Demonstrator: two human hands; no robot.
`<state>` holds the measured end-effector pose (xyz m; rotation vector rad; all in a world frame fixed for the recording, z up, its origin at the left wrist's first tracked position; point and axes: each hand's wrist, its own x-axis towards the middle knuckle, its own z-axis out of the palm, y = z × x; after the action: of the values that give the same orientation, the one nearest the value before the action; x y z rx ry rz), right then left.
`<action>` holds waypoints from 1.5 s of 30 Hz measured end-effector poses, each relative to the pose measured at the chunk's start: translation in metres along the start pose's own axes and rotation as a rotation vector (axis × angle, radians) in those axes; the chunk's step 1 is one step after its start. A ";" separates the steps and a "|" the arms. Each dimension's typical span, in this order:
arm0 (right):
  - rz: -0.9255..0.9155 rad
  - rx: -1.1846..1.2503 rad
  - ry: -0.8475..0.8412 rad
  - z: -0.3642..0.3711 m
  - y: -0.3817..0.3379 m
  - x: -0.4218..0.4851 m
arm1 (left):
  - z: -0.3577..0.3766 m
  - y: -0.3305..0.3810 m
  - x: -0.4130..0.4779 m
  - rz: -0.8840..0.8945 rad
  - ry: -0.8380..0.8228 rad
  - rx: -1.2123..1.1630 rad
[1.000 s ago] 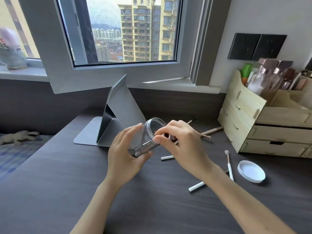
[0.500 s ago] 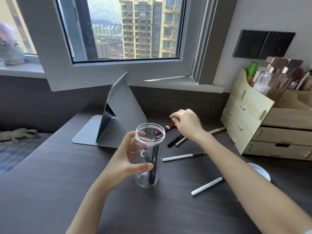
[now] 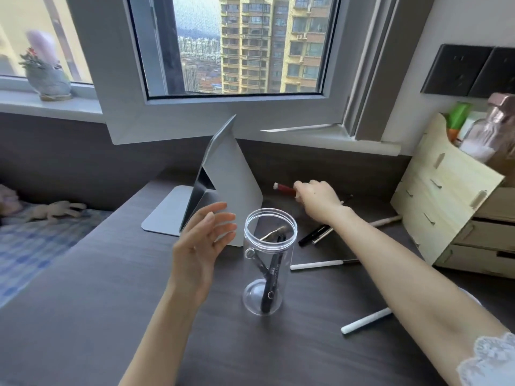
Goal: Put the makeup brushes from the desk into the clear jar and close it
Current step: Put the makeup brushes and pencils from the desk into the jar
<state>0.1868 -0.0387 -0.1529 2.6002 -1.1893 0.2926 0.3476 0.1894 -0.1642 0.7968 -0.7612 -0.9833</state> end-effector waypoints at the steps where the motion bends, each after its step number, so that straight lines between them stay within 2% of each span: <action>1: 0.077 0.174 0.137 -0.009 0.001 -0.003 | 0.002 0.000 -0.001 0.008 -0.003 0.015; 4: 0.217 0.793 0.493 -0.059 -0.008 -0.028 | 0.009 0.001 -0.005 0.032 -0.044 0.080; 6: 0.176 1.208 0.570 -0.100 -0.022 -0.056 | 0.014 0.002 -0.008 0.038 -0.088 0.119; 8: 0.064 1.443 0.538 -0.131 -0.037 -0.086 | 0.019 0.002 -0.011 0.046 -0.118 0.147; 11: -0.067 1.464 0.393 -0.149 -0.058 -0.113 | 0.023 0.001 -0.013 0.055 -0.159 0.167; 14: -0.067 1.269 0.267 -0.140 -0.072 -0.118 | 0.026 0.001 -0.015 0.057 -0.190 0.165; 18: -0.038 1.042 0.185 -0.122 -0.078 -0.114 | 0.026 0.002 -0.016 0.068 -0.219 0.174; 21: -0.001 1.092 0.191 -0.118 -0.079 -0.111 | 0.026 0.003 -0.017 0.067 -0.214 0.174; 25: 0.074 1.298 0.176 -0.118 -0.075 -0.108 | 0.025 0.002 -0.016 0.067 -0.203 0.184; 27: 0.140 1.353 0.225 -0.115 -0.067 -0.103 | 0.024 0.002 -0.016 0.069 -0.196 0.184; 29: 0.197 1.218 0.257 -0.101 -0.055 -0.093 | 0.024 0.002 -0.016 0.070 -0.193 0.188; 30: 0.207 1.096 0.220 -0.091 -0.050 -0.086 | 0.024 0.002 -0.016 0.072 -0.194 0.191; 33: 0.146 0.652 -0.046 -0.052 -0.039 -0.071 | 0.024 0.002 -0.015 0.075 -0.192 0.197; 35: 0.079 0.437 -0.152 -0.031 -0.037 -0.066 | 0.023 0.001 -0.015 0.074 -0.188 0.197; 39: -0.012 0.178 -0.222 -0.018 -0.029 -0.064 | 0.022 0.000 -0.015 0.070 -0.180 0.181; 42: -0.086 -0.111 -0.246 -0.019 -0.024 -0.072 | 0.023 -0.001 -0.014 0.073 -0.173 0.172; 45: -0.147 -0.215 -0.241 -0.014 -0.021 -0.078 | 0.023 -0.001 -0.014 0.074 -0.172 0.166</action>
<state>0.1514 0.0343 -0.1658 2.5650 -1.0274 -0.1739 0.3228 0.1962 -0.1558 0.8277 -1.0245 -0.9383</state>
